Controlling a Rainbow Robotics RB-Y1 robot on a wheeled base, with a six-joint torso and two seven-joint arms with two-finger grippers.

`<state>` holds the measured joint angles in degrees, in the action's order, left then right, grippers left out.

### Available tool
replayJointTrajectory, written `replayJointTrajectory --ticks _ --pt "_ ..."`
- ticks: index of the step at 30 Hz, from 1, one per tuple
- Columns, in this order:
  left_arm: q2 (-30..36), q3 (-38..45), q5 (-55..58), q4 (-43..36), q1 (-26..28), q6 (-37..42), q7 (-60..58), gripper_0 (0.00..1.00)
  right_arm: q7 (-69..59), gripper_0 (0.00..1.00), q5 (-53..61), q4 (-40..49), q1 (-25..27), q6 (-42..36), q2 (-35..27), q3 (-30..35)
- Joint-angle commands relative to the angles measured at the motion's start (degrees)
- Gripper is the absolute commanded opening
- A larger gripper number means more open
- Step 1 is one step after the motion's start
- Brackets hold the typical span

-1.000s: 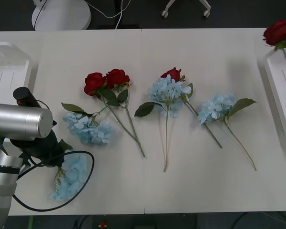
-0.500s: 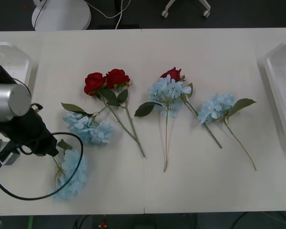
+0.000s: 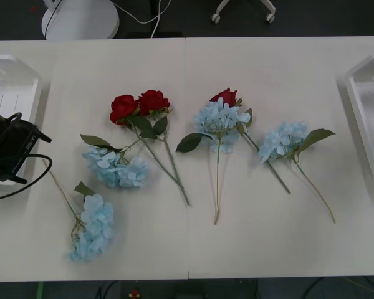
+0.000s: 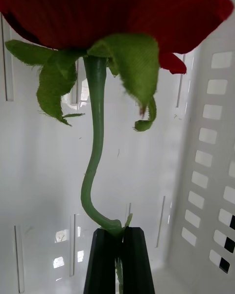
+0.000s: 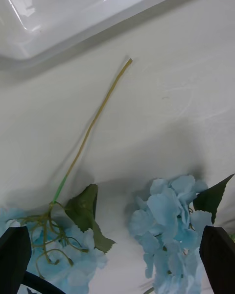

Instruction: Put the red flowers into the right box and the blue flowers into the left box

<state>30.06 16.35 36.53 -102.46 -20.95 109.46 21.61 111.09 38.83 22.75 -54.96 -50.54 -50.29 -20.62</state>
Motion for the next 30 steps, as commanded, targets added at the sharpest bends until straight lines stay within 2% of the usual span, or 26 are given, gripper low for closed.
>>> replayJointTrajectory --ticks 1,3,5,8,10,14,22,30 --pt "2.8 1.2 0.8 -2.9 3.5 0.5 5.2 1.0 -1.3 0.52 -0.6 -0.2 0.0 0.4 0.3 2.4" --pt "2.8 1.2 1.4 -2.8 4.6 0.5 7.2 1.0 -1.0 0.64 -0.6 -0.3 0.0 0.4 0.0 3.1" --pt "2.7 1.1 2.2 -2.9 6.7 0.5 9.6 1.0 -0.3 0.82 -0.3 0.1 0.0 0.2 -0.4 4.2" --pt "2.4 0.0 2.8 -3.7 10.1 0.5 14.0 1.0 0.6 0.96 0.3 1.8 -0.2 -2.1 -1.2 5.7" --pt "2.0 -1.1 3.0 -4.5 12.1 0.5 16.3 1.0 1.1 1.0 1.5 4.0 -0.2 -4.7 -1.9 6.2" --pt "1.1 -3.7 2.3 -6.2 15.2 0.5 19.5 1.0 2.0 1.0 7.8 10.8 -0.2 -13.4 -4.5 6.4" --pt "-2.3 -9.1 -5.5 -5.4 14.4 0.5 21.2 1.0 3.5 1.0 22.4 23.4 1.1 -27.5 -6.0 6.1" --pt "-4.0 -13.0 -8.2 0.2 10.8 0.5 21.3 1.0 3.3 1.0 37.4 40.8 8.8 -31.2 -8.1 3.0"
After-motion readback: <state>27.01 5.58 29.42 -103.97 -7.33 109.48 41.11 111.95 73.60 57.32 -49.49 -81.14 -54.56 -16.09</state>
